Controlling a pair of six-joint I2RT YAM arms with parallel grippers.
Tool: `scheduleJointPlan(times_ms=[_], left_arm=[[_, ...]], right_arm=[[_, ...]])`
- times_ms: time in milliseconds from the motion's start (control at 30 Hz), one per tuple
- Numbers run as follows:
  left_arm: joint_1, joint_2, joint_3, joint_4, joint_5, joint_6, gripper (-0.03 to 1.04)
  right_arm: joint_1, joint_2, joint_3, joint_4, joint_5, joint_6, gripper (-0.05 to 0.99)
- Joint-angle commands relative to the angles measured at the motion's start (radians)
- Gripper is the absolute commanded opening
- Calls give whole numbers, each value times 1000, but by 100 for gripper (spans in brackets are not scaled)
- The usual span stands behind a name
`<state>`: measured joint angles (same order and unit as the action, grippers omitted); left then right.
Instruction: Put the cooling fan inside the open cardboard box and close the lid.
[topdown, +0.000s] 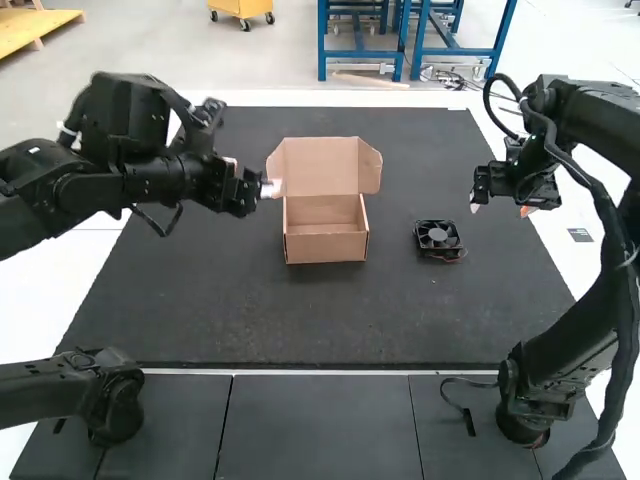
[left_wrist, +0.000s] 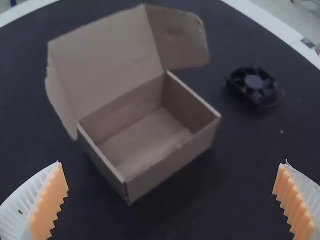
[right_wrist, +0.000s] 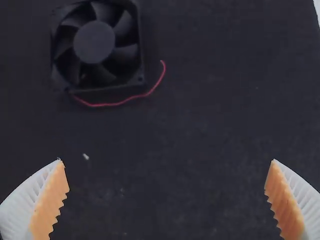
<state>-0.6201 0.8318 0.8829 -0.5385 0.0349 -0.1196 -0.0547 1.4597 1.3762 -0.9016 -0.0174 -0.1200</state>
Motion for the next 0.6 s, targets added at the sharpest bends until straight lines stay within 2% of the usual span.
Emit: scheduleJointPlan(times_ms=[0, 233, 300, 433, 567], left_arm=[[-44, -23, -15, -15, 19, 17, 97], [-136, -53, -45, -49, 8, 28, 97], [-155, -65, -59, -40, -40, 51, 97], [-179, -77, -87, -15, -81, 71, 97], [-179, -79, -105, 9, -118, 86, 97]], right_arm=[[-27, 28, 9, 13, 10, -9, 90], [-53, 100, 24, 29, 14, -43, 90], [-62, 123, 37, 29, 19, -60, 90], [-77, 163, 67, 27, 20, -98, 90], [-79, 194, 89, 29, 22, -145, 90]])
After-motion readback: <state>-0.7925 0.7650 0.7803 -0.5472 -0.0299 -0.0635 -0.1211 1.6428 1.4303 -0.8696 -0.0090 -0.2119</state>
